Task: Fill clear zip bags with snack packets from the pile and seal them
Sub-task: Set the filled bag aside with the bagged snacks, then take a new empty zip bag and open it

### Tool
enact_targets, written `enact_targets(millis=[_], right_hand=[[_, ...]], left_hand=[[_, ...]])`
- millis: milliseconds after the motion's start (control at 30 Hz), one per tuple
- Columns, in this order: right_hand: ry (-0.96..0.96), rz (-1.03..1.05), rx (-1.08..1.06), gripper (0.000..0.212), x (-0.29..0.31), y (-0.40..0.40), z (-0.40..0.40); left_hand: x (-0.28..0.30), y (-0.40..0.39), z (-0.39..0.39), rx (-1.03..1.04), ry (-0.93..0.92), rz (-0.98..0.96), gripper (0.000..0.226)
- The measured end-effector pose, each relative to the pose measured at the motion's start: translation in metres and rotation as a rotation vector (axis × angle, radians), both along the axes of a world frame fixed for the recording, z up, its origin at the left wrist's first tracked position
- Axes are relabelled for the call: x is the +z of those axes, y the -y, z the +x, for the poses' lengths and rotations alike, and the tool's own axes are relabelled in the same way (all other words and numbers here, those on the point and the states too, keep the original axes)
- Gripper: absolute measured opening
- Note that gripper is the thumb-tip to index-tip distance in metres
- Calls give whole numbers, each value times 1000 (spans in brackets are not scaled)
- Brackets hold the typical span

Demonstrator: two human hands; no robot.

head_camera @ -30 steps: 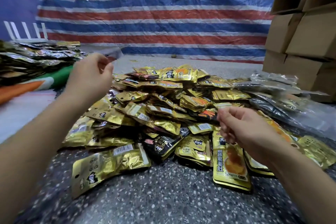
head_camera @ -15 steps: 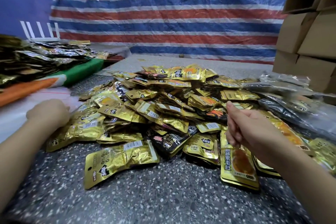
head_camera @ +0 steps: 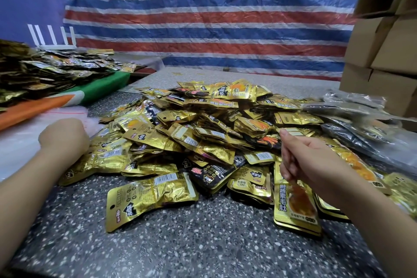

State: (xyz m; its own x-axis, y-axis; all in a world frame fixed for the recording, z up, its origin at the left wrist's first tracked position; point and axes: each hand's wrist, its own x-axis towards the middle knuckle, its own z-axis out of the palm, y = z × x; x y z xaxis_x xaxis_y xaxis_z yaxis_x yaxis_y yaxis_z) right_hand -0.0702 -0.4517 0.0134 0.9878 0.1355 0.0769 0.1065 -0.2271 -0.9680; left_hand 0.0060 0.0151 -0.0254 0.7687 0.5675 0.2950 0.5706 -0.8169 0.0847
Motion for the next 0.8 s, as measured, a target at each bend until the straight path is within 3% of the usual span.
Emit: enact_targets(millis=[267,467,633,800], right_hand=[[-9,-9,0,49,1,0,-1],[-20,-10,1,49,3,-1,-2],[-19,-21,-11,51,3,-2,-2],[-37,6,-16,48,3,-3,-2]], left_hand=[[3,1,-3,8,129,-65,29],[34,45,-18,-140,364,109,34],[70,133,-32,-455,623,147,39],[57,223,-54,-1081,765,-40,26]])
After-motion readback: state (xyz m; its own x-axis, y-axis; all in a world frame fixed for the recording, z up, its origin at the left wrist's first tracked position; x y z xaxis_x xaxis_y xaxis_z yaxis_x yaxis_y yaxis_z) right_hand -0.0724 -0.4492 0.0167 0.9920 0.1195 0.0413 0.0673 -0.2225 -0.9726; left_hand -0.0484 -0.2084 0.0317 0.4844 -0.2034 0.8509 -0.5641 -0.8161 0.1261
